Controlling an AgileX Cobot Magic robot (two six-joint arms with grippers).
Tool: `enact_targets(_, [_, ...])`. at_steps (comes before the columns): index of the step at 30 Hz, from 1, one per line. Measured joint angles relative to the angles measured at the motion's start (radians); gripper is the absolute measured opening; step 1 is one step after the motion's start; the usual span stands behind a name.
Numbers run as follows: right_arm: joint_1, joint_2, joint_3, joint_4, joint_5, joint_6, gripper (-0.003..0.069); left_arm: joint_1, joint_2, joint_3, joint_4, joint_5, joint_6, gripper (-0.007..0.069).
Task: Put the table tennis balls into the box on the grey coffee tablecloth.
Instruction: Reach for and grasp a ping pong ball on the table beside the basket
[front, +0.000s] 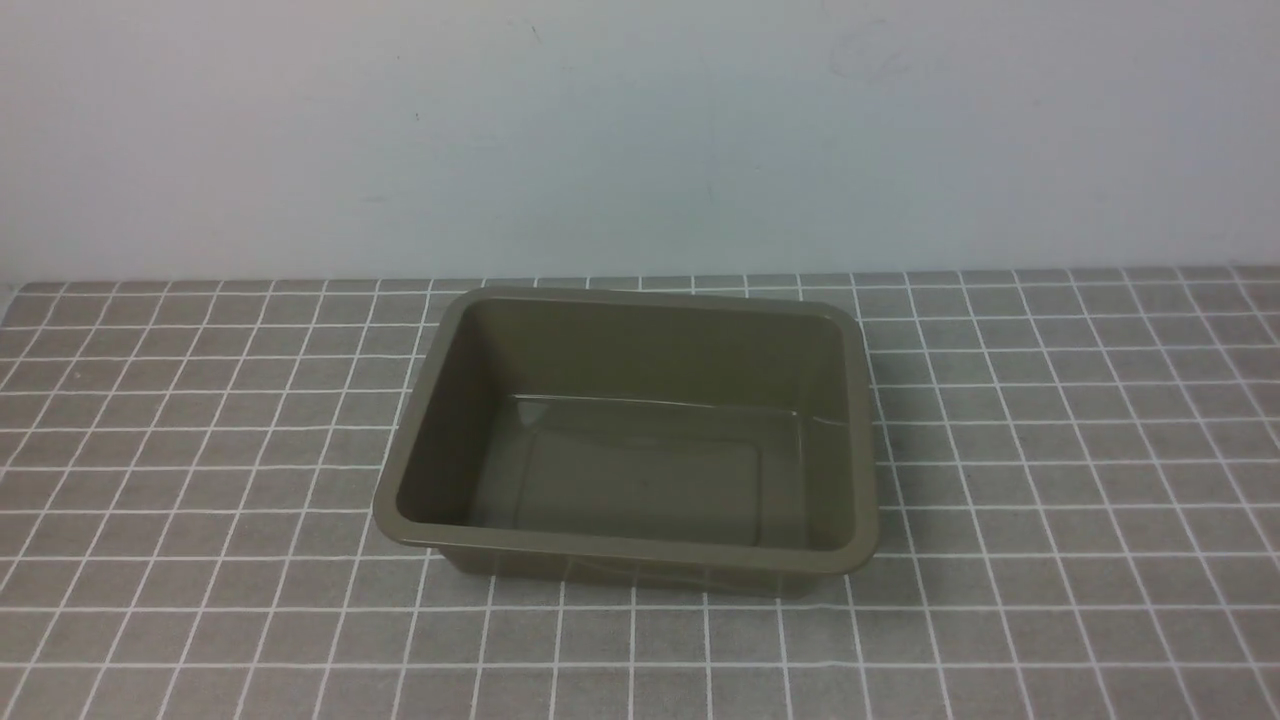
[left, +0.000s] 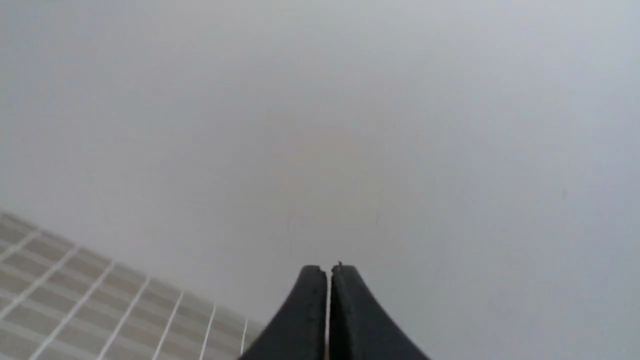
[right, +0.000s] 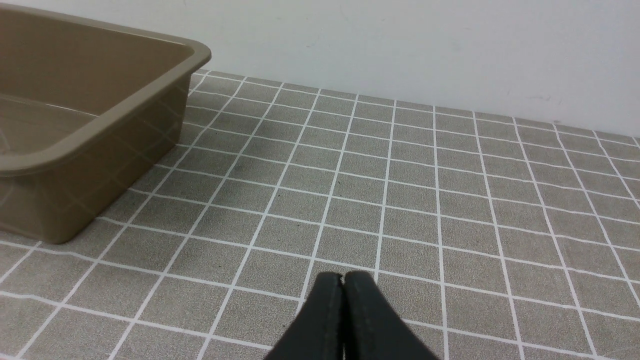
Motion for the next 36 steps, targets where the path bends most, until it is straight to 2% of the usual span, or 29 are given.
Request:
enact_targets(4, [0.000, 0.000, 0.000, 0.000, 0.000, 0.000, -0.0010, 0.000, 0.389, -0.223, 0.069, 0.331, 0.070, -0.0005])
enact_targets(9, [0.000, 0.000, 0.000, 0.000, 0.000, 0.000, -0.0010, 0.000, 0.831, -0.477, 0.130, 0.571, 0.193, -0.0005])
enact_targets(13, [0.000, 0.000, 0.000, 0.000, 0.000, 0.000, -0.0010, 0.000, 1.083, -0.651, 0.138, 0.637, 0.251, -0.0005])
enact_targets(19, [0.000, 0.000, 0.000, 0.000, 0.000, 0.000, -0.0010, 0.000, 1.371, -0.893, 0.174, 0.692, 0.262, -0.0005])
enact_targets(26, [0.000, 0.000, 0.000, 0.000, 0.000, 0.000, -0.0010, -0.009, 1.567, -1.077, 0.224, 0.692, 0.195, -0.0005])
enact_targets(30, [0.000, 0.000, 0.000, 0.000, 0.000, 0.000, -0.0010, -0.062, 1.694, -1.161, 0.207, 0.727, 0.199, -0.0005])
enact_targets(36, [0.000, 0.000, 0.000, 0.000, 0.000, 0.000, -0.0010, -0.129, 1.708, -1.228, 0.219, 0.730, 0.222, -0.0005])
